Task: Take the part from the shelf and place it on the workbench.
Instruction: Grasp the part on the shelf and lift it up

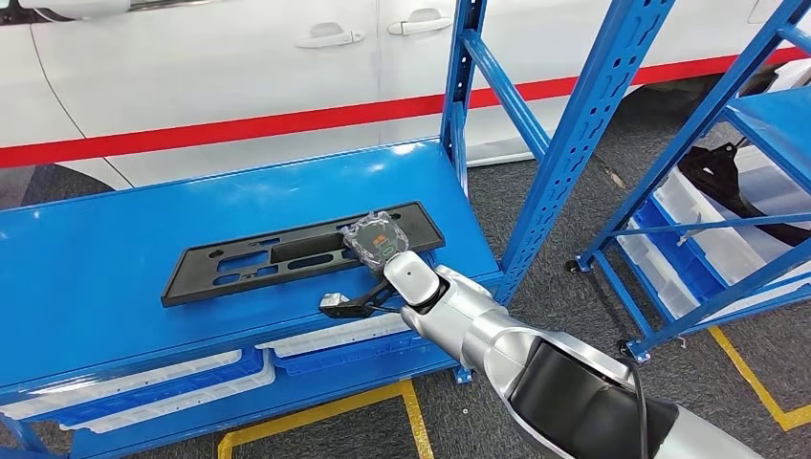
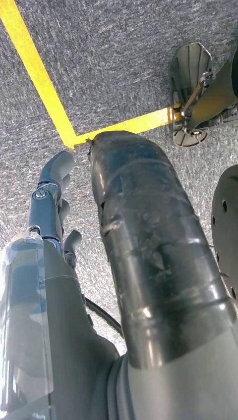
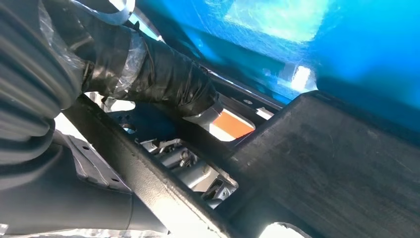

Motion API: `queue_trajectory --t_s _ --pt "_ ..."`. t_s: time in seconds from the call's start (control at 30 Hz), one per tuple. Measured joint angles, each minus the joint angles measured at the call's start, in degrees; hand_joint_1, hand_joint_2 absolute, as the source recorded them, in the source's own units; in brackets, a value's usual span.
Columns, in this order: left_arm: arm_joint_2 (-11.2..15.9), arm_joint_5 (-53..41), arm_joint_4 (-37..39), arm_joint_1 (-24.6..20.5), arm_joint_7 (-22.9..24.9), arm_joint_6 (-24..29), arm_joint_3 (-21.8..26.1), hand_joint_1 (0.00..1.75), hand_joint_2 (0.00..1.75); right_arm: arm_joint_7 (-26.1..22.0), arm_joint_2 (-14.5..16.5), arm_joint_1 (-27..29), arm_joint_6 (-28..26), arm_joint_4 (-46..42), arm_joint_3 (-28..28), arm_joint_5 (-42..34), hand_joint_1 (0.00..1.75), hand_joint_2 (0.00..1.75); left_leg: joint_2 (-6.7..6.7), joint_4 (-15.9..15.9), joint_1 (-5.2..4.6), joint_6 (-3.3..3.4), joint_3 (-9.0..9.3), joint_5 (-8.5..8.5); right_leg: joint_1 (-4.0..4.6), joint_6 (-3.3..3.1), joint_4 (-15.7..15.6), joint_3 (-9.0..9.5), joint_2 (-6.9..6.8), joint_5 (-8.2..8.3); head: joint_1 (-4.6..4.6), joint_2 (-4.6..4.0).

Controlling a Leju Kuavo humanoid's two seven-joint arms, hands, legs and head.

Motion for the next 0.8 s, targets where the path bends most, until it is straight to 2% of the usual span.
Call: queue_trajectory --t_s 0.53,0.8 --pt "0.00 -0.04 0.00 0.03 0.00 -0.35 0.04 0.00 0.00 -1.44 -0.62 0.12 -0.16 0.00 -0.02 -0.27 1.75 1.75 -0.01 0.00 -0.01 0.00 0.00 0.00 0.00 0.01 0.00 0.00 0.00 -0.01 -0.01 0.00" --pt "0.00 -0.34 0.00 0.11 -0.05 -0.12 0.14 0.00 0.00 -2.23 -0.98 0.75 -3.73 -0.41 -0.96 -2.14 1.75 1.75 0.00 0.00 -0.01 0.00 0.00 0.00 0.00 0.01 0.00 0.00 0.00 -0.01 -0.01 0.00"
